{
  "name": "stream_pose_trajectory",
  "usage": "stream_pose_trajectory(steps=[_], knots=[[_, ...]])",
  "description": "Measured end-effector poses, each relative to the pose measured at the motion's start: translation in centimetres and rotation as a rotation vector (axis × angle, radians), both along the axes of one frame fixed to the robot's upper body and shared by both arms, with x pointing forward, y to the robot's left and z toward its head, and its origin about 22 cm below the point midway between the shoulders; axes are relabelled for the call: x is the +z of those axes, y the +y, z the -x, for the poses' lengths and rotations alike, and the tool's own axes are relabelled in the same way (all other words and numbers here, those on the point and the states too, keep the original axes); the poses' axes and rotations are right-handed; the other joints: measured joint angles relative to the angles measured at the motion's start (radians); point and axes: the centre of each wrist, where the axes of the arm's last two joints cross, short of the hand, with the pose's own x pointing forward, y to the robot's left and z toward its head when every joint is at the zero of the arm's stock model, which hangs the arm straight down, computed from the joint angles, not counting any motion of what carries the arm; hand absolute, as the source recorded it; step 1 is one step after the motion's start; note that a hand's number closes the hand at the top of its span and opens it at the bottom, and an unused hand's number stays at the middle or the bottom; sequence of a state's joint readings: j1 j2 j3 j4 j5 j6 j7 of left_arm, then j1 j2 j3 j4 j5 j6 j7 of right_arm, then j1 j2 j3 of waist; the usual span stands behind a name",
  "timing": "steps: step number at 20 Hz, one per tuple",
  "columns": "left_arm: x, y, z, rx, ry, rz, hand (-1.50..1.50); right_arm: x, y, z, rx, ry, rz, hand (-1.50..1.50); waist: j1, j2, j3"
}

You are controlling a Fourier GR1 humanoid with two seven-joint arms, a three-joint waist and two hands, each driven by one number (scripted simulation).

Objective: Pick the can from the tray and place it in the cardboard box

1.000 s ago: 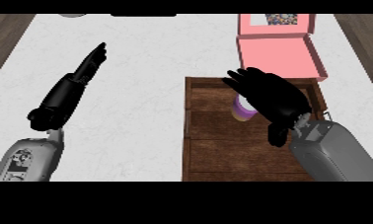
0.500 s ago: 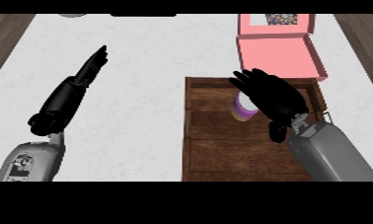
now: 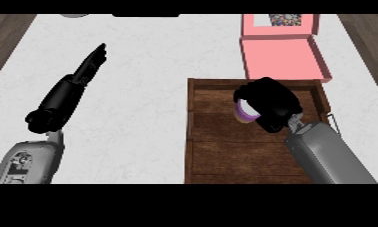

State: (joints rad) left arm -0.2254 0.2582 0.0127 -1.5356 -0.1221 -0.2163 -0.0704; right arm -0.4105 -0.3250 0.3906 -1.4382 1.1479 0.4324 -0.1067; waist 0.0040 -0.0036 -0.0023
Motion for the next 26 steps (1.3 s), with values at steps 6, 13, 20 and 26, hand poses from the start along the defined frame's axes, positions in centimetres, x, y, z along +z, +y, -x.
stream_pose_trajectory(steps=[6,13,20,26], knots=[[0.4,0.0,-0.3,-0.002,0.008,0.003,0.0,-0.6,0.5,-0.1,0.121,-0.073,-0.045,1.5,0.001,-0.001,-0.001],[0.4,-0.2,-0.1,0.001,0.001,-0.003,0.0,-2.7,2.8,3.7,0.552,0.036,-0.187,1.5,0.002,-0.005,-0.001],[0.2,0.0,0.8,0.006,0.01,0.002,0.0,-1.4,0.6,6.3,0.726,-0.031,-0.355,1.5,-0.009,-0.001,0.002],[0.1,0.6,1.0,0.008,0.008,0.0,0.0,3.7,-1.7,7.5,0.738,-0.159,-0.465,1.5,-0.012,0.0,0.002]])
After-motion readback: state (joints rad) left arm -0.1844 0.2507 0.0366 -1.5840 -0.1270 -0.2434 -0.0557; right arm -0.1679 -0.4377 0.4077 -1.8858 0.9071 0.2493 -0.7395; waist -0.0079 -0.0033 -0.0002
